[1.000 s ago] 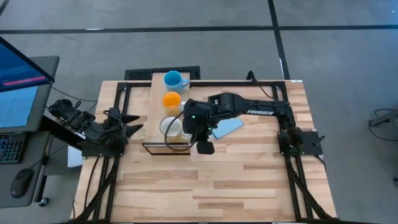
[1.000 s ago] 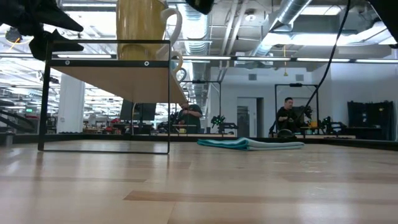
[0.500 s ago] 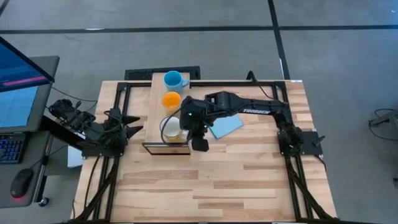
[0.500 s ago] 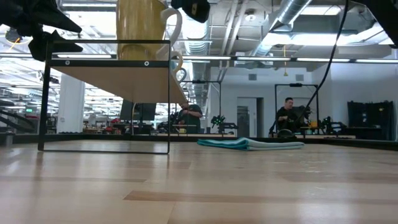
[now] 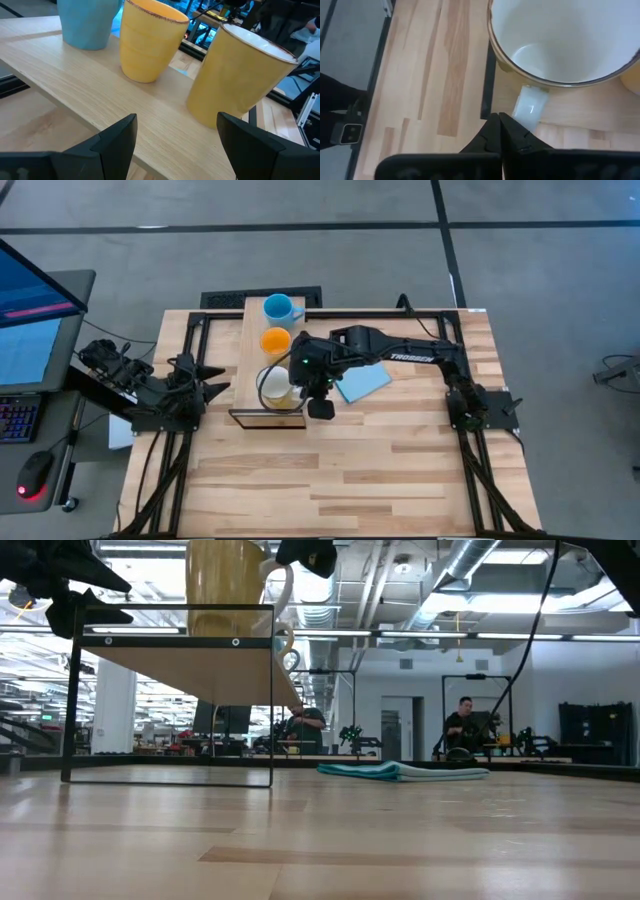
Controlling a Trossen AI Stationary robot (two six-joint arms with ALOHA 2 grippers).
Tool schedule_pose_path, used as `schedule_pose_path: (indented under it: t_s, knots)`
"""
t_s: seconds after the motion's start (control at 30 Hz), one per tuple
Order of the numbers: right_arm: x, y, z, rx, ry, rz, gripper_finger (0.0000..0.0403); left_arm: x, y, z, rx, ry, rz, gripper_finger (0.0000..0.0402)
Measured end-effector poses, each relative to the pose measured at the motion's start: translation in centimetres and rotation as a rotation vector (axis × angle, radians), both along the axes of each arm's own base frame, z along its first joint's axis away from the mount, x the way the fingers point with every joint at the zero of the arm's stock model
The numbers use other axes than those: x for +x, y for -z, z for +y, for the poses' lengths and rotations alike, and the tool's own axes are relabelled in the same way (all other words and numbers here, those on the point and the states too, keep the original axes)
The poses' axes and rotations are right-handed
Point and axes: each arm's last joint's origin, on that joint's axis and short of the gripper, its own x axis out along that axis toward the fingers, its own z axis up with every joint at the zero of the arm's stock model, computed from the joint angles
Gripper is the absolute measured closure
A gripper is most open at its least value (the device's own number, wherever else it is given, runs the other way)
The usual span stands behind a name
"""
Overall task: Stack small to large cups/mugs on shelf
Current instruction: Put the yellow and white mug on the shelf
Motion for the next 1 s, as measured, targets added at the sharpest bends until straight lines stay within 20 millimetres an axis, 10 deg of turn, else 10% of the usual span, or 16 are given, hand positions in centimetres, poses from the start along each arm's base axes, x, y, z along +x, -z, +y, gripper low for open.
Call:
schedule_pose_path:
  t_s: [1.0]
  knots:
    - [-0.52,-0.37,0.64,-0.027,0.009,0.013,0.0389,0.0,0.0,0.0,-0.006,-0.003,-0.003,0.0136]
